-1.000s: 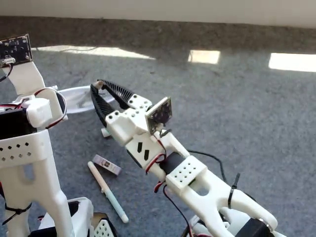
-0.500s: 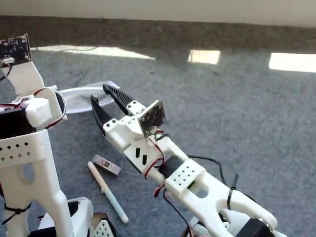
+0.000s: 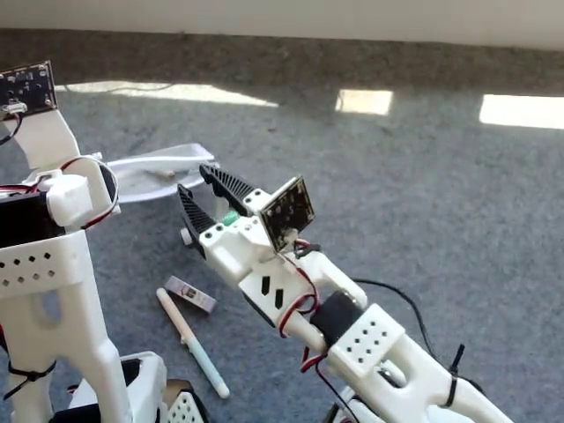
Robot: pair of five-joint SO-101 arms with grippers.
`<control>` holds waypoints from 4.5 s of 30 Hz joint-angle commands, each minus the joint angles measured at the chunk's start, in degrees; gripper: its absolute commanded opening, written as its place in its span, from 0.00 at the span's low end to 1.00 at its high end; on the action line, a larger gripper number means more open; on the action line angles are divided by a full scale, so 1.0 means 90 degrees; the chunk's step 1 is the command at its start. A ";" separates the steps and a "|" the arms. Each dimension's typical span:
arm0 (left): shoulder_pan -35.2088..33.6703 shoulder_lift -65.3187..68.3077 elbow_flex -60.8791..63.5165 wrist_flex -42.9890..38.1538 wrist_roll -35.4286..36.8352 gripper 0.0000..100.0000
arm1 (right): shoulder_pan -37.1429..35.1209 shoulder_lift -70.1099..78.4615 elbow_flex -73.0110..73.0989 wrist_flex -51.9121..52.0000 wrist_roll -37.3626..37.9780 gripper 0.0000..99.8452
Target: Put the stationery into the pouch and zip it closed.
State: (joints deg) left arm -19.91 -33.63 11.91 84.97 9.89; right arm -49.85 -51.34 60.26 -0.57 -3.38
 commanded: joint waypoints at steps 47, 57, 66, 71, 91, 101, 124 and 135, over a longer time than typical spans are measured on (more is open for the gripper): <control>-0.2427 0.0005 -0.0142 -0.0400 0.0830 0.01 | -0.2154 0.4615 -0.2769 0.3902 -0.1504 0.13; -0.2418 0.0005 -0.0142 -0.0400 0.0830 0.01 | -0.2310 0.5602 -0.2906 0.3170 -0.1475 0.13; -0.2408 0.0005 -0.0132 -0.0391 0.0821 0.01 | -0.2144 0.6149 -0.3346 0.3238 -0.1368 0.03; -0.2427 0.0005 -0.0132 -0.0371 0.0821 0.01 | -0.2134 0.6471 -0.3726 0.4029 -0.1104 0.04; -0.2427 0.0005 -0.0132 -0.0361 0.0811 0.01 | -0.2076 0.7937 -0.5475 0.6256 -0.1065 0.10; -0.2398 0.0005 -0.0132 -0.0361 0.0811 0.01 | -0.2017 0.7937 -0.5485 0.6725 -0.1055 0.01; -0.2125 0.0005 -0.0132 -0.0352 0.0811 0.01 | -0.1011 0.5231 -0.5162 0.7214 -0.1045 0.01; -0.1470 0.0005 -0.0181 -0.0352 0.0469 0.01 | -0.0630 0.3951 -0.5143 0.7204 -0.1045 0.01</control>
State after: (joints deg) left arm -35.47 -33.45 12.00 82.86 14.99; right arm -56.35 -10.90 14.11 64.31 -13.41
